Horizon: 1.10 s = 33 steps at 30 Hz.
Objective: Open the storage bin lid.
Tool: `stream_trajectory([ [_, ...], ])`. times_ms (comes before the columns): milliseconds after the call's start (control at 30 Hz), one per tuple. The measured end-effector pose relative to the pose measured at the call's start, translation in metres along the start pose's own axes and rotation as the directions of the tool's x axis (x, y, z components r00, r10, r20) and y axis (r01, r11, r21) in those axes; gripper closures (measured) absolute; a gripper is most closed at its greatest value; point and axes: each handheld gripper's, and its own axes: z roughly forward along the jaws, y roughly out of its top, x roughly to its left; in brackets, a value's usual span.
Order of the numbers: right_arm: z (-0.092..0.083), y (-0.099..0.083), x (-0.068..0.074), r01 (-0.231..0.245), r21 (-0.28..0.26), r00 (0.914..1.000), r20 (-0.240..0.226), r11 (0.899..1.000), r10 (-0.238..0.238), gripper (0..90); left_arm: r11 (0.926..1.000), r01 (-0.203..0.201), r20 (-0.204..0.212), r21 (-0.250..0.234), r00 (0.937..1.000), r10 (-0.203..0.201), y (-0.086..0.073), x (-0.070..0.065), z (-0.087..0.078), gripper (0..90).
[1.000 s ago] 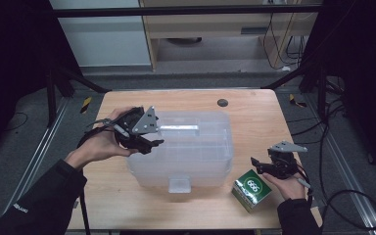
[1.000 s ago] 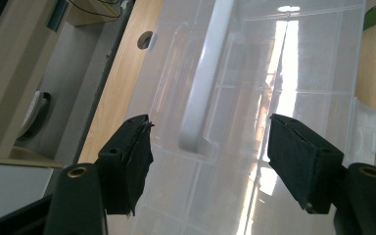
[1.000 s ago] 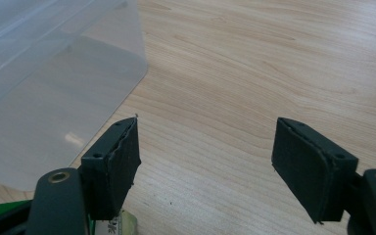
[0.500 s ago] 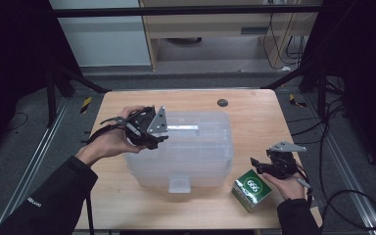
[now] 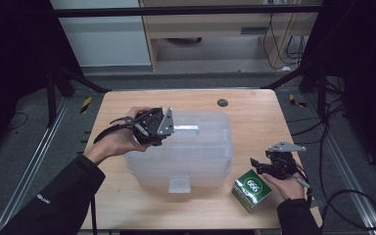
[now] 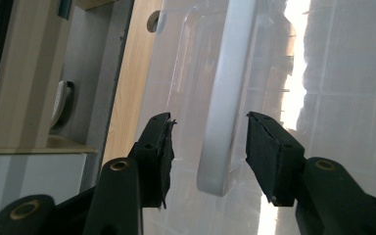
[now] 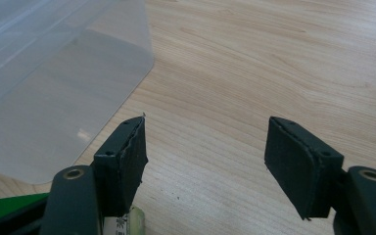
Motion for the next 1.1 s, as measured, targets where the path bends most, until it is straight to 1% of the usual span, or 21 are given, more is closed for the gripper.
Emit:
stream_trajectory([
  [167,0.0,0.0,0.0,0.004,0.003,1.0,-0.003,1.0,-0.004,33.0,0.9987,-0.036,-0.003,0.036,0.9993,0.036,0.003,-0.002,0.004,58.9],
  [200,0.0,0.0,0.0,0.004,0.003,1.0,-0.003,1.0,-0.004,33.0,0.998,-0.045,-0.001,0.046,0.999,0.045,0.004,-0.002,0.004,58.9],
  [267,-0.001,0.0,0.001,0.003,0.003,1.0,-0.007,1.0,-0.003,33.5,0.9976,-0.051,-0.004,0.047,0.9986,0.052,0.005,-0.002,0.005,61.0],
  [300,-0.001,0.001,0.0,0.005,0.001,1.0,-0.007,1.0,-0.005,33.9,0.9974,-0.06,0.006,0.04,0.9982,0.06,0.006,-0.001,0.006,62.4],
  [333,-0.001,0.001,0.0,0.002,0.0,1.0,-0.007,1.0,-0.002,34.1,0.997,-0.056,0.0,0.054,0.9985,0.056,0.007,-0.002,0.005,63.6],
  [400,-0.002,0.002,0.0,0.002,-0.001,1.0,-0.006,1.0,-0.002,34.5,0.9955,-0.066,0.0,0.068,0.9978,0.066,0.008,-0.003,0.006,65.8],
  [600,-0.004,0.003,0.001,0.001,-0.005,1.0,-0.007,1.0,-0.001,35.4,0.9928,-0.085,-0.004,0.084,0.9963,0.086,0.01,-0.005,0.008,70.0],
  [700,-0.005,0.003,0.001,0.004,-0.007,0.9999,-0.01,1.0,-0.004,36.4,0.9908,-0.093,-0.016,0.098,0.9954,0.095,0.012,-0.005,0.008,72.3],
  [733,-0.006,0.004,0.001,0.002,-0.006,0.9999,-0.012,1.0,-0.002,36.8,0.9894,-0.099,-0.008,0.106,0.9949,0.1,0.013,-0.004,0.008,73.2],
  [833,-0.008,0.005,0.002,-0.004,-0.002,0.9999,-0.015,1.0,0.004,38.1,0.9878,-0.108,-0.011,0.112,0.9939,0.11,0.014,-0.005,0.008,73.7],
  [867,-0.009,0.007,0.002,-0.001,-0.005,0.9998,-0.02,1.0,0.001,38.7,0.9868,-0.103,-0.006,0.125,0.9945,0.104,0.015,-0.005,0.008,74.0],
  [933,-0.011,0.008,0.005,-0.005,-0.007,0.9996,-0.028,1.0,0.005,40.0,0.9857,-0.108,-0.01,0.129,0.9938,0.11,0.016,-0.006,0.008,74.2],
  [967,-0.012,0.009,0.005,0.004,-0.007,0.9996,-0.03,1.0,-0.004,40.6,0.985,-0.11,-0.015,0.133,0.9935,0.113,0.016,-0.006,0.008,74.2],
  [1033,-0.017,0.014,0.01,0.012,-0.016,0.9985,-0.053,1.0,-0.012,42.9,0.9837,-0.119,-0.016,0.135,0.9923,0.123,0.017,-0.006,0.007,74.4],
  [1067,-0.017,0.014,0.01,0.012,-0.016,0.9985,-0.053,1.0,-0.012,42.9,0.9837,-0.119,-0.016,0.135,0.9923,0.123,0.017,-0.006,0.007,74.4],
  [1100,-0.019,0.016,0.014,0.018,-0.02,0.9978,-0.064,1.0,-0.019,44.9,0.9836,-0.12,-0.016,0.135,0.9923,0.123,0.017,-0.006,0.007,74.5],
])
